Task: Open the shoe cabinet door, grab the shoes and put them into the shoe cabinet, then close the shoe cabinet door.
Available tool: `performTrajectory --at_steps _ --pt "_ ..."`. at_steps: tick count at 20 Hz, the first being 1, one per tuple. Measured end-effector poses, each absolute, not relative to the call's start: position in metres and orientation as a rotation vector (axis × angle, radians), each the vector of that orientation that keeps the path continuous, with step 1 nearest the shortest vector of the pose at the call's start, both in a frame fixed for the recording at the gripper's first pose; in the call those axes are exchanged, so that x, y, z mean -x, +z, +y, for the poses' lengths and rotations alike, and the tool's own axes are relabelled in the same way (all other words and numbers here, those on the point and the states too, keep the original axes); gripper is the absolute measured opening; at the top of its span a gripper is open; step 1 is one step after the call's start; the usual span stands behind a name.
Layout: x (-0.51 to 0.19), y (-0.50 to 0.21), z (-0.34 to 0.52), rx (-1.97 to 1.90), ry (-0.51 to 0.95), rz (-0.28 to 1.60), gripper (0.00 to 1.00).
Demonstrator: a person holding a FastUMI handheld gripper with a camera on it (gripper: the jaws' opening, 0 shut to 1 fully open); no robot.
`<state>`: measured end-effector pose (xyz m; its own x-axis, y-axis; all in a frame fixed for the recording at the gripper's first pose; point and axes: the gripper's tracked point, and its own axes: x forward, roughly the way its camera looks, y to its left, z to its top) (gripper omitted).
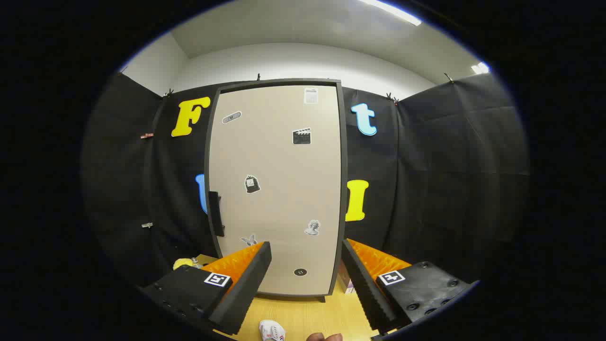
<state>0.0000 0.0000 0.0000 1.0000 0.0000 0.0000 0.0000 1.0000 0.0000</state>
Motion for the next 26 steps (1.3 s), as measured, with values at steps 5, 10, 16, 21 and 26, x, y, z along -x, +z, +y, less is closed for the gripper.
performTrajectory --at_steps 5,10,16,21,26 --pt "-0.001 0.002 0.002 -0.007 -0.001 -0.001 0.97" --pt "-0.002 0.004 0.008 -0.005 0.005 -0.001 0.97" --pt "-0.002 0.003 0.009 -0.002 0.002 0.004 0.97" --pt "0.0 0.005 0.008 -0.017 -0.006 -0.001 0.97" --pt "-0.007 0.007 0.027 -0.028 0.008 -0.003 0.97"
